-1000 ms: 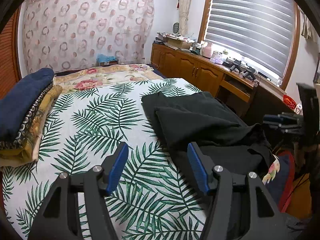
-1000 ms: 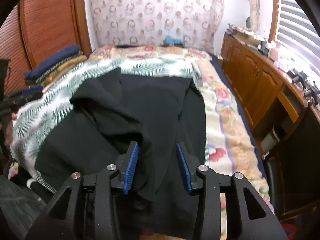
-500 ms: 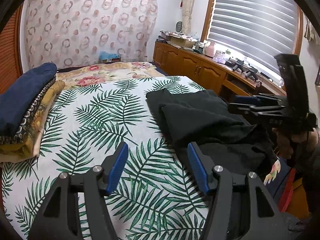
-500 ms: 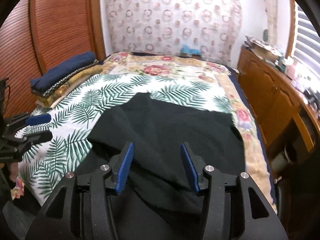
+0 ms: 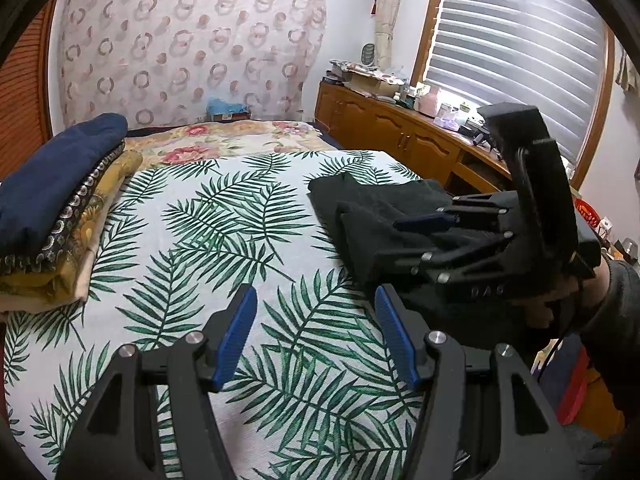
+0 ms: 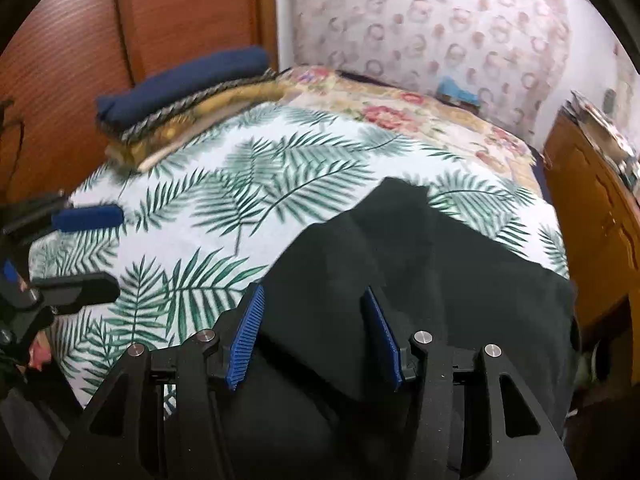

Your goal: Fold small clothes

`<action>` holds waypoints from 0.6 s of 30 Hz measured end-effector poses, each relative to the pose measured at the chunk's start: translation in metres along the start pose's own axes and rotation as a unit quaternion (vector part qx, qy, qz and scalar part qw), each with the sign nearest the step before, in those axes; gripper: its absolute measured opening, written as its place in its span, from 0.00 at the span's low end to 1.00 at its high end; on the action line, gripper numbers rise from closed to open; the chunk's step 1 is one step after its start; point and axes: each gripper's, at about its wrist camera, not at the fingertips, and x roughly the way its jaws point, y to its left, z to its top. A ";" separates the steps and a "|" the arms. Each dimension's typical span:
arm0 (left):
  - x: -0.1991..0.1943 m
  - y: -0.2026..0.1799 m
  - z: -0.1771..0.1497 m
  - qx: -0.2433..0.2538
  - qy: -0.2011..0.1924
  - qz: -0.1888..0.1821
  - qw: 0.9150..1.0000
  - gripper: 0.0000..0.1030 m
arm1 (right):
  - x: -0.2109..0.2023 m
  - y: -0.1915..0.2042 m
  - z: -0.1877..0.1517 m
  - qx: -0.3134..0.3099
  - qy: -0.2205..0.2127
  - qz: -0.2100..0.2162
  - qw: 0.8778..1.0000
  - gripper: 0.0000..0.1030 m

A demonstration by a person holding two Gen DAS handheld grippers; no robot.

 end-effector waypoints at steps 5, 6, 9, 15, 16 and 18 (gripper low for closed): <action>0.000 0.000 0.000 0.000 0.000 0.000 1.000 0.59 | 0.014 0.009 0.000 -0.021 0.019 0.010 1.000 0.52; 0.001 0.000 0.000 0.000 0.000 0.000 1.000 0.59 | 0.017 0.010 -0.001 -0.023 0.024 0.009 0.999 0.52; 0.002 0.000 -0.001 0.000 0.001 0.000 1.000 0.59 | 0.027 0.011 -0.002 -0.027 0.037 0.007 0.999 0.52; 0.003 0.000 -0.002 0.000 0.002 -0.001 1.000 0.59 | 0.036 0.015 -0.007 -0.039 0.043 -0.001 0.998 0.52; 0.003 0.000 -0.003 0.001 0.003 -0.001 1.000 0.59 | 0.036 0.015 -0.007 -0.038 0.042 0.000 0.998 0.52; 0.004 -0.002 -0.003 0.002 0.005 -0.002 1.000 0.59 | 0.035 0.014 -0.008 -0.038 0.039 0.004 0.999 0.44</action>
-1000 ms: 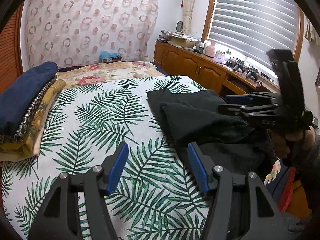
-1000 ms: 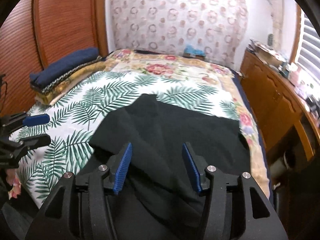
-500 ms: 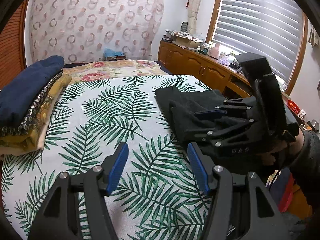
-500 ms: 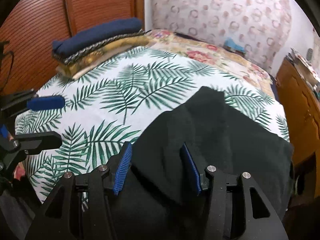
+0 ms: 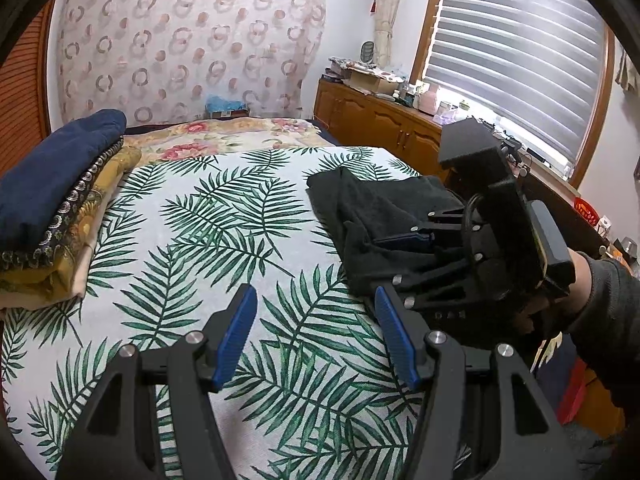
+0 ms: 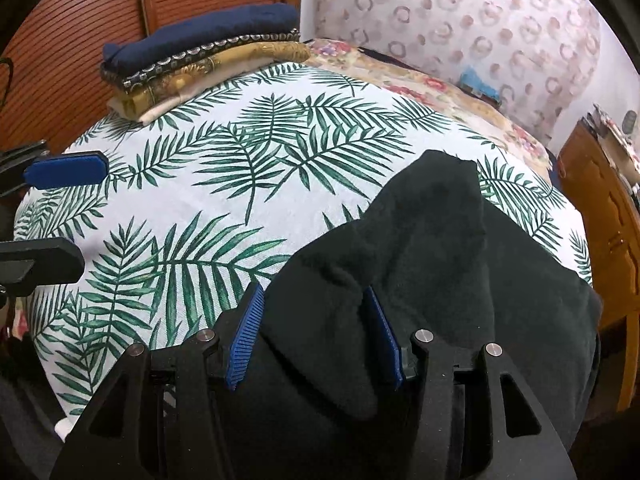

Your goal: Fold small clothes

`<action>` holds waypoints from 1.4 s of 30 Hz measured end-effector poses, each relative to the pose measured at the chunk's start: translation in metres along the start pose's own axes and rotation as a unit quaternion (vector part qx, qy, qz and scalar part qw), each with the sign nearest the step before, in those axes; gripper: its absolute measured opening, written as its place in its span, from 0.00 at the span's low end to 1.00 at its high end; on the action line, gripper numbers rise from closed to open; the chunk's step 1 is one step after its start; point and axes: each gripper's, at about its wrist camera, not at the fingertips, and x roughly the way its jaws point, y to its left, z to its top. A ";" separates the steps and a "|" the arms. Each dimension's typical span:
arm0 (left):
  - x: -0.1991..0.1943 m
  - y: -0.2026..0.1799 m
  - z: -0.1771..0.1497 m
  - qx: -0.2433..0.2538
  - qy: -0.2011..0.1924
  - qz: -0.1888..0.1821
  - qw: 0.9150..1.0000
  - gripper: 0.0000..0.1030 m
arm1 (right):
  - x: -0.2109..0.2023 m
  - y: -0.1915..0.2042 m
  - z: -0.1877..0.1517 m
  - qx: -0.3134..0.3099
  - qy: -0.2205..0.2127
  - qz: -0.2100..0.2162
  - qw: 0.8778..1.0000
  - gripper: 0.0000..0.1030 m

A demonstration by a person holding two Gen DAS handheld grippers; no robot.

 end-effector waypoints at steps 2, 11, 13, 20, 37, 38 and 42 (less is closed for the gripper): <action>0.001 -0.002 -0.001 0.002 0.002 -0.001 1.000 0.59 | -0.003 -0.002 0.000 0.002 -0.005 0.006 1.000 0.25; 0.005 -0.007 0.000 0.007 0.008 -0.006 1.000 0.59 | -0.067 -0.037 0.011 0.047 -0.091 0.002 0.995 0.07; 0.005 -0.010 0.000 0.010 0.009 -0.008 1.000 0.59 | -0.080 -0.051 0.014 0.056 -0.104 -0.015 0.993 0.06; 0.009 -0.017 0.000 0.016 0.014 -0.013 1.000 0.59 | -0.109 -0.117 0.016 0.090 -0.109 -0.090 0.986 0.06; 0.017 -0.031 -0.004 0.033 0.030 -0.023 0.999 0.59 | -0.081 -0.175 -0.029 0.178 -0.058 -0.140 0.972 0.41; 0.018 -0.032 -0.004 0.034 0.031 -0.024 0.999 0.59 | -0.078 -0.171 -0.028 0.174 -0.056 -0.134 0.974 0.42; 0.022 -0.038 -0.006 0.040 0.036 -0.026 0.998 0.59 | -0.061 -0.160 -0.023 0.171 -0.044 -0.100 0.979 0.42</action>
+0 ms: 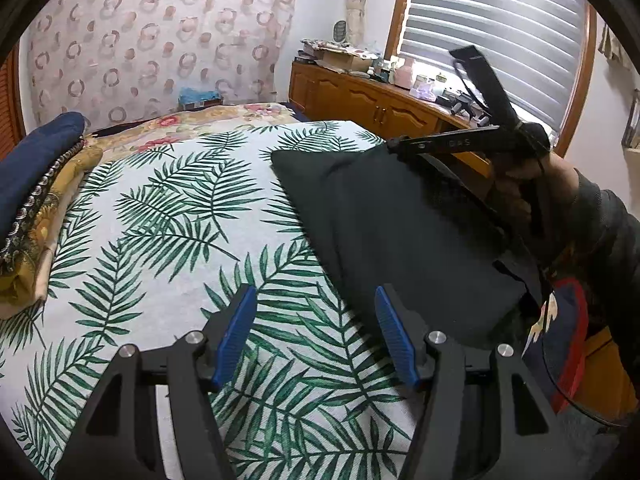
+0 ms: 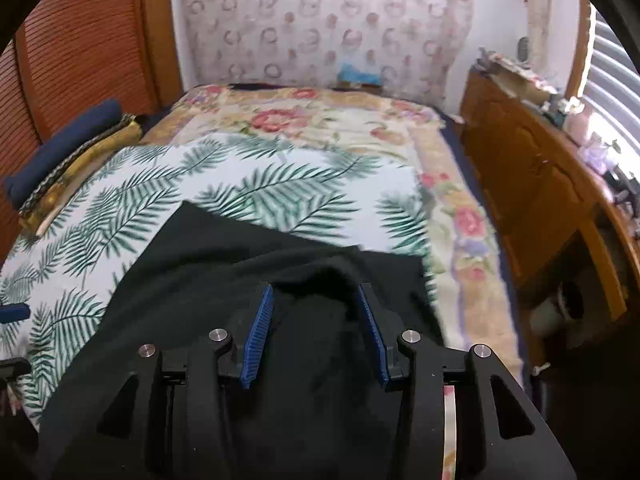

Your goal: Fold small clothes

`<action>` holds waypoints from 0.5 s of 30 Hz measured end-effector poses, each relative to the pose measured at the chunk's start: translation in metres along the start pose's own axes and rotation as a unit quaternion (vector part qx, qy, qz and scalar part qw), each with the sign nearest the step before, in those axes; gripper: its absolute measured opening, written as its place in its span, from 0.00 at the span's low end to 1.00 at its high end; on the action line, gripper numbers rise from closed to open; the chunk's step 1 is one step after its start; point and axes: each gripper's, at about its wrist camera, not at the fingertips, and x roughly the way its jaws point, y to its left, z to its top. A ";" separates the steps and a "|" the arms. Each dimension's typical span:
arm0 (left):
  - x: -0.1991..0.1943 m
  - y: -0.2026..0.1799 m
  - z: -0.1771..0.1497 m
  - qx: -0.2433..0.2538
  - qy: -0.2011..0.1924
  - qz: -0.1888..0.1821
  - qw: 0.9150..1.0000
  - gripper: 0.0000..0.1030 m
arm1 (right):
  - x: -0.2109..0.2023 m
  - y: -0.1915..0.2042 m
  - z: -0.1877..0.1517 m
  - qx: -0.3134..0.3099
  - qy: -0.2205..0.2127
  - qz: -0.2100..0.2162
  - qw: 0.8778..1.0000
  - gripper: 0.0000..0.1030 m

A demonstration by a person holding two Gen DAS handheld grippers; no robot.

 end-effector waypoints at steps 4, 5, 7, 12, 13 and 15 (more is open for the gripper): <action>0.003 -0.005 -0.002 0.003 0.005 -0.003 1.000 0.59 | 0.013 0.005 0.002 0.000 0.012 0.006 1.000 0.42; 0.004 -0.006 -0.002 0.004 0.006 -0.004 1.000 0.59 | 0.014 0.005 0.002 0.003 0.012 0.007 1.000 0.42; 0.005 -0.008 -0.003 0.004 0.007 -0.005 1.000 0.59 | 0.015 0.003 0.004 0.008 0.013 0.011 1.000 0.42; 0.005 -0.011 -0.004 0.006 0.007 -0.010 1.000 0.59 | 0.010 -0.004 0.011 0.024 0.006 0.025 0.999 0.42; 0.005 -0.011 -0.004 0.006 0.008 -0.010 1.000 0.59 | 0.009 -0.004 0.012 0.025 0.004 0.029 0.999 0.42; 0.006 -0.012 -0.004 0.005 0.009 -0.012 1.000 0.59 | 0.007 -0.003 0.015 0.030 0.002 0.041 0.999 0.42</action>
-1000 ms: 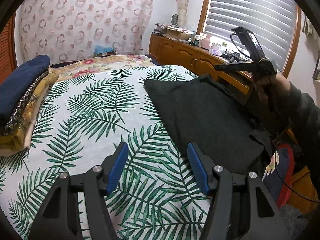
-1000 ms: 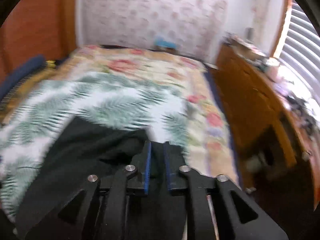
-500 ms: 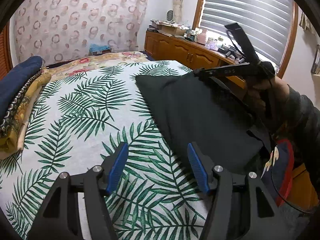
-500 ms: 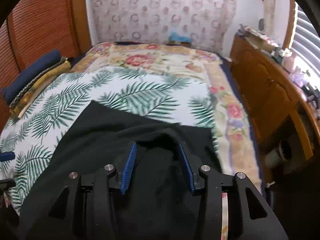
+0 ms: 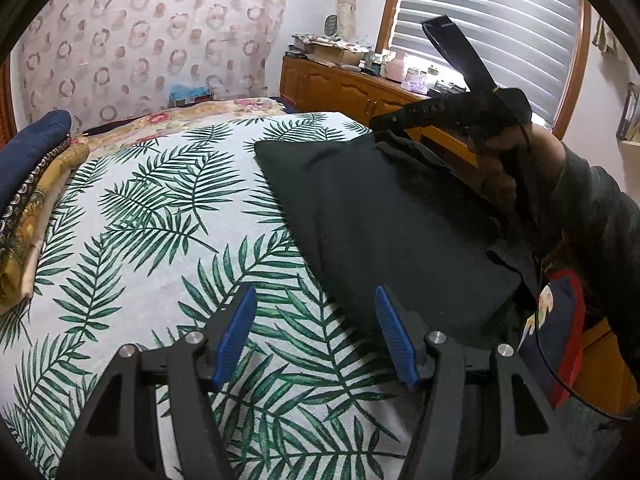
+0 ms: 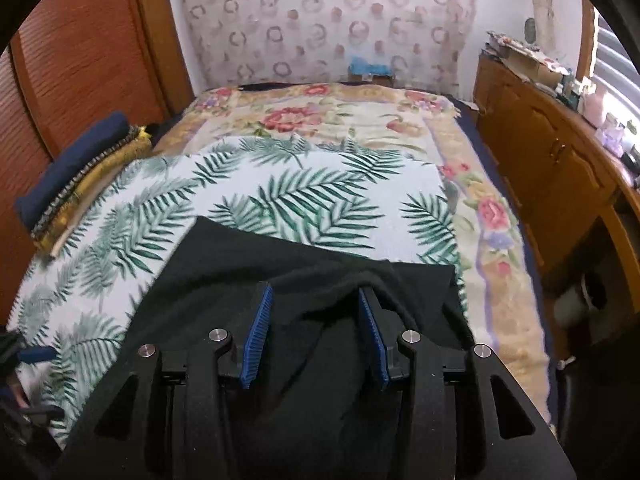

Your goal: Fold small clothes

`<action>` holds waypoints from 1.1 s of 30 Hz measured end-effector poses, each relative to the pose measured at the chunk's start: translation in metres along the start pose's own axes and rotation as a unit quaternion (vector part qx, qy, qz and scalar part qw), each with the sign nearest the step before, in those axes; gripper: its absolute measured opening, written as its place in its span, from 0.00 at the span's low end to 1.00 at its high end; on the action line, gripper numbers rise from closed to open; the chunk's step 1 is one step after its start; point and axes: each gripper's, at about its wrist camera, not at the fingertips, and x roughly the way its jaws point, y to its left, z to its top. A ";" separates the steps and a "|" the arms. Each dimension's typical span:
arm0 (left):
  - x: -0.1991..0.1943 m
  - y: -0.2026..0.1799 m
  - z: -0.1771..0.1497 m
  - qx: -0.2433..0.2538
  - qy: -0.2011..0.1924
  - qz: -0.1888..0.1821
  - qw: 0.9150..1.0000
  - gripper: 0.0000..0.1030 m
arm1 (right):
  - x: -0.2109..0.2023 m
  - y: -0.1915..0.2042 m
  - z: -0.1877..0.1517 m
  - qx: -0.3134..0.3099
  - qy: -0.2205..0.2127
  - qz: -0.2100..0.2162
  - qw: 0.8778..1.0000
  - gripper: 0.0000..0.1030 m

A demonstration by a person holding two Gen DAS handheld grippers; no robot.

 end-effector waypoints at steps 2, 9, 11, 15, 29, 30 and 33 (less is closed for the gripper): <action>0.002 -0.001 -0.001 0.001 0.003 -0.002 1.000 0.59 | 0.001 0.005 0.002 -0.004 0.002 -0.001 1.000 0.42; 0.008 -0.004 -0.006 0.002 0.016 -0.005 1.000 0.59 | 0.010 -0.001 -0.001 -0.021 0.016 -0.034 0.999 0.05; 0.009 -0.004 -0.006 0.001 0.018 -0.007 1.000 0.59 | -0.001 -0.012 -0.003 -0.024 -0.001 -0.057 0.998 0.03; 0.009 -0.006 -0.008 0.001 0.022 -0.010 1.000 0.59 | -0.024 -0.049 -0.003 0.031 -0.026 -0.124 0.992 0.03; 0.009 -0.012 -0.005 0.008 0.021 -0.008 1.000 0.59 | -0.088 -0.037 -0.055 0.021 -0.057 -0.133 0.989 0.37; 0.009 -0.013 -0.005 0.009 0.021 -0.008 1.000 0.59 | -0.092 -0.026 -0.066 0.011 -0.055 -0.123 0.991 0.39; 0.010 -0.017 -0.003 0.013 0.022 -0.008 1.000 0.59 | -0.095 0.005 -0.095 -0.013 -0.038 -0.087 0.995 0.43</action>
